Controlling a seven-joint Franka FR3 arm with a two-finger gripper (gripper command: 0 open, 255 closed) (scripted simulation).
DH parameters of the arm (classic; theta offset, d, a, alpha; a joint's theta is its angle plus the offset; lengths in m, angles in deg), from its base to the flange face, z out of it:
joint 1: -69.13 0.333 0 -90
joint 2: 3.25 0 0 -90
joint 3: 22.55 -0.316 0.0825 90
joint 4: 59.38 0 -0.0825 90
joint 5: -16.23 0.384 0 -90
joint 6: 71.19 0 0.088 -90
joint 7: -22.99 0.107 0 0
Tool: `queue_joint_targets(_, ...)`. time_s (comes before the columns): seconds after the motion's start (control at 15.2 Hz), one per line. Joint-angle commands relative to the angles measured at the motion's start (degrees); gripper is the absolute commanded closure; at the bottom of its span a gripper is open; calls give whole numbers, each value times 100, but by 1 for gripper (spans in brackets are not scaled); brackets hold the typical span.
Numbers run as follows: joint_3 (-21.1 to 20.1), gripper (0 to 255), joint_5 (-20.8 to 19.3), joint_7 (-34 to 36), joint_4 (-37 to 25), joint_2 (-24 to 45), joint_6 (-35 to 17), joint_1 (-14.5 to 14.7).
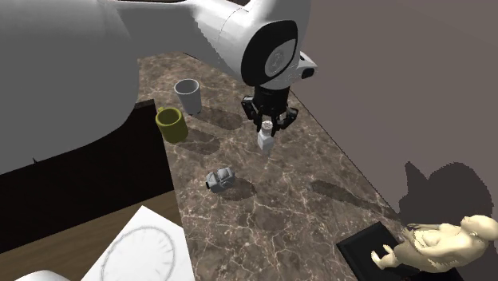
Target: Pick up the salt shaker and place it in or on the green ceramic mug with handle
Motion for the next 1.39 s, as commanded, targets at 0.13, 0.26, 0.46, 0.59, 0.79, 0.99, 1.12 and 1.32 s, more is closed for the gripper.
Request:
queue_joint_targets(0.13,-3,255,-9,11,-271,-46,319,1)
queue_joint_targets(0.26,-5,255,-11,15,-414,-56,472,2)
queue_joint_targets(0.46,-81,255,-12,156,-487,-112,598,65)
queue_joint_targets(0.59,-235,255,-6,432,-431,-196,622,189)
queue_joint_targets(0.79,-469,255,15,845,-396,-280,664,372)
queue_joint_targets(0.99,-705,255,44,1255,-421,-311,712,554)
queue_joint_targets(1.12,-861,255,65,1528,-470,-303,747,675)
queue_joint_targets(1.32,-1095,255,93,1937,-593,-248,805,856)
